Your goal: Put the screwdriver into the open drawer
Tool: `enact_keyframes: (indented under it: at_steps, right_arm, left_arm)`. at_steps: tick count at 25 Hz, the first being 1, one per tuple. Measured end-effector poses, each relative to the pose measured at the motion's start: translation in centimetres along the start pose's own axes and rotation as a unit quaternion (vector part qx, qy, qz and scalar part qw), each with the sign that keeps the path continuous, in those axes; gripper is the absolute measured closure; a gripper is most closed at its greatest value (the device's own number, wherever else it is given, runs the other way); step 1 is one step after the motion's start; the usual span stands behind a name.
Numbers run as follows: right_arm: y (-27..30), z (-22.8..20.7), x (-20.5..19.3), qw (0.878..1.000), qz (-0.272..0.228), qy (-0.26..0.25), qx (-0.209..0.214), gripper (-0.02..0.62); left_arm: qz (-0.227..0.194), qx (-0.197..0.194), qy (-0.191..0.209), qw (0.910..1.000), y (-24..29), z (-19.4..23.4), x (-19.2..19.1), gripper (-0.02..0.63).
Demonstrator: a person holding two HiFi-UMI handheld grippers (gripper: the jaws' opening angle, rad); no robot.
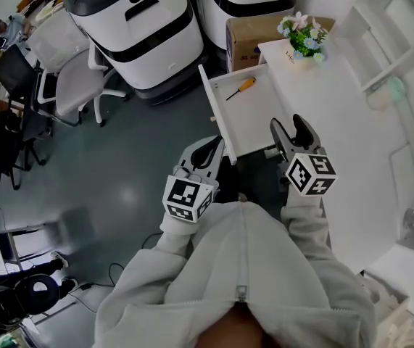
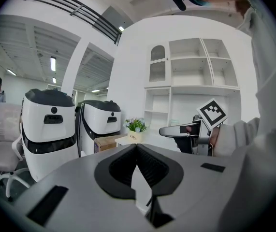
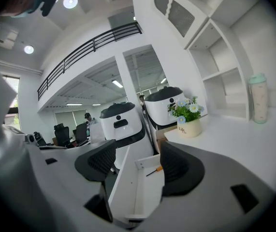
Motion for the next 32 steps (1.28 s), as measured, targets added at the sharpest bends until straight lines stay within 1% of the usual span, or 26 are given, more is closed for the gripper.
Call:
enact_keyframes:
  at_steps: [7,8,9,10,11,13,14,21,27,32]
  right_arm:
    - [-3.7,2.6,2.0,0.997,-0.060,-0.050,0.030,0.303]
    - [-4.2,2.8,2.2,0.996,-0.070,-0.058,0.027,0.337]
    - [-4.7,2.9,2.4,0.994,-0.079,-0.067,0.022,0.405]
    - [-5.1,3.0,2.6,0.993,-0.086,-0.075,0.018,0.452]
    - [-5.4,3.1,2.8,0.992,-0.091,-0.083,0.016,0.471]
    - [-6.1,3.4,3.2,0.991,-0.099,-0.090,0.015,0.531]
    - [-6.4,3.6,3.3,0.990,-0.104,-0.092,0.016,0.541]
    - [-7.8,3.8,3.2,0.986,-0.116,-0.120,0.003,0.558]
    - [-7.6,3.4,3.1,0.987,-0.114,-0.116,0.004,0.558]
    - [-7.0,3.3,3.2,0.987,-0.110,-0.114,0.009,0.558]
  left_arm:
    - [-0.023,-0.003,0.010,0.9997,-0.7,-1.3,1.2,0.589]
    - [-0.025,-0.003,0.012,0.9996,-0.8,-1.4,1.3,0.589]
    - [-0.027,-0.003,0.013,0.9995,-0.8,-1.6,1.4,0.589]
    - [-0.029,-0.002,0.014,0.9995,-0.9,-1.6,1.6,0.589]
    - [-0.032,0.000,0.014,0.9994,-1.0,-1.6,1.7,0.589]
    - [-0.036,0.004,0.014,0.9992,-1.0,-1.5,2.0,0.589]
    - [-0.038,0.006,0.014,0.9992,-1.0,-1.5,2.1,0.589]
    - [-0.049,0.013,0.016,0.9986,-0.9,-1.3,2.1,0.589]
    - [-0.054,0.021,0.014,0.9982,-0.8,-1.0,2.3,0.589]
    - [-0.049,0.024,0.014,0.9984,-0.5,-0.5,2.2,0.589]
Point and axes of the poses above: the fingertips, and each gripper's own axes: y forward along the fingers, z to its left, x out of its top, the point moved 3 cm from there along -y, backward along the fingers, and after that the axes turned 7 degrees about x, right-handed, at the moved point
